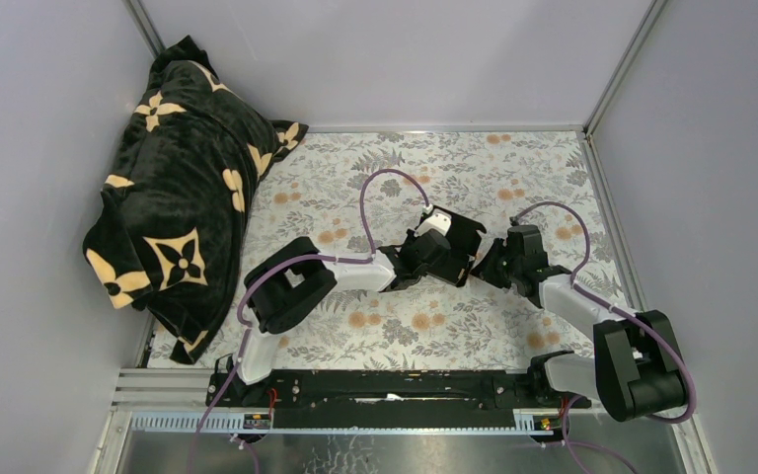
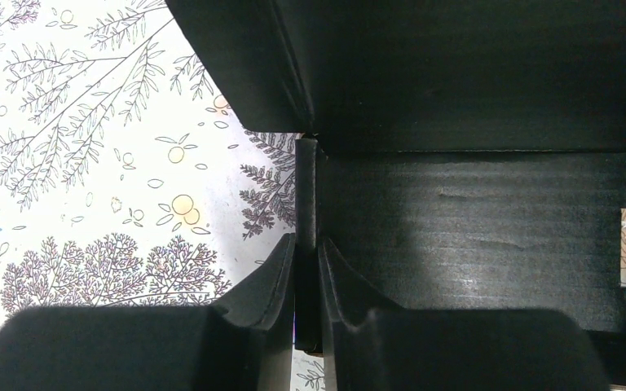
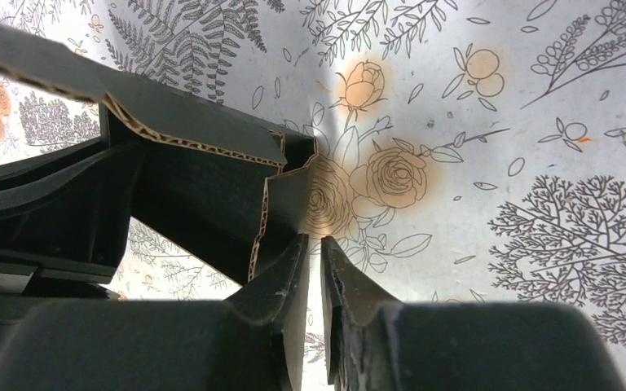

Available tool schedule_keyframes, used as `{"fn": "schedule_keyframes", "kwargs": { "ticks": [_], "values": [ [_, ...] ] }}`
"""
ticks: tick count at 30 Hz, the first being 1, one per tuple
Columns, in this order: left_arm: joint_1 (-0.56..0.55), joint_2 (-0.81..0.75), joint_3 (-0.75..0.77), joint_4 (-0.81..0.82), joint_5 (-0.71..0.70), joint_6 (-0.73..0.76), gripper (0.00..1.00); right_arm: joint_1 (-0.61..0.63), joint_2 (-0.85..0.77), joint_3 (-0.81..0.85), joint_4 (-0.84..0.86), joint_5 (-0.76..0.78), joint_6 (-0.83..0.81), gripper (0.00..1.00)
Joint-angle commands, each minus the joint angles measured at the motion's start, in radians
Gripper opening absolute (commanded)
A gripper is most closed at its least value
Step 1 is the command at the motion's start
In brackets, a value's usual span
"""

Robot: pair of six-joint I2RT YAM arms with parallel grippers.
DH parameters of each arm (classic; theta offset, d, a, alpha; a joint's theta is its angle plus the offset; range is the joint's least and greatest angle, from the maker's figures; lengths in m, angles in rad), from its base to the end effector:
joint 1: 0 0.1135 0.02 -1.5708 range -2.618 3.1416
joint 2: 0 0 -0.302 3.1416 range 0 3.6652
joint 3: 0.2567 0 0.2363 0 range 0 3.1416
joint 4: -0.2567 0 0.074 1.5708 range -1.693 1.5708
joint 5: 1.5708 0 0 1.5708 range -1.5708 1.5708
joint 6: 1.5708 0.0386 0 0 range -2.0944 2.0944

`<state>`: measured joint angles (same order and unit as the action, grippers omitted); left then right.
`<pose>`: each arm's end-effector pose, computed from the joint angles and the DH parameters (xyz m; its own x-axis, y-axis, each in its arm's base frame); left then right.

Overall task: Fold the paper box
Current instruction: Fold the paper box at the center of the board.

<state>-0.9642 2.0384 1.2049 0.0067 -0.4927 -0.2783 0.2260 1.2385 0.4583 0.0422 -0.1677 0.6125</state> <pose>0.2586 -0.3407 0.1747 -0.5520 0.3710 -0.7468 0.4052 0.9021 0.1486 0.2023 0.0531 0.2055 -0.7327 0.4132 -0.5408 0.0977 0.8503 0.5172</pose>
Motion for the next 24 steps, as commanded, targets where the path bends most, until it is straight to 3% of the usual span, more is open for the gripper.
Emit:
{"fn": "schedule_keyframes", "kwargs": {
  "ticks": [1, 24],
  "values": [
    [-0.008, 0.116, -0.048, -0.179, 0.140, -0.010, 0.19, -0.002, 0.014, 0.017, 0.066, -0.036, 0.007, 0.18],
    [-0.010, 0.140, -0.040, -0.177, 0.154, -0.009, 0.19, -0.002, 0.004, 0.043, 0.075, -0.053, 0.019, 0.23]
  ]
}}
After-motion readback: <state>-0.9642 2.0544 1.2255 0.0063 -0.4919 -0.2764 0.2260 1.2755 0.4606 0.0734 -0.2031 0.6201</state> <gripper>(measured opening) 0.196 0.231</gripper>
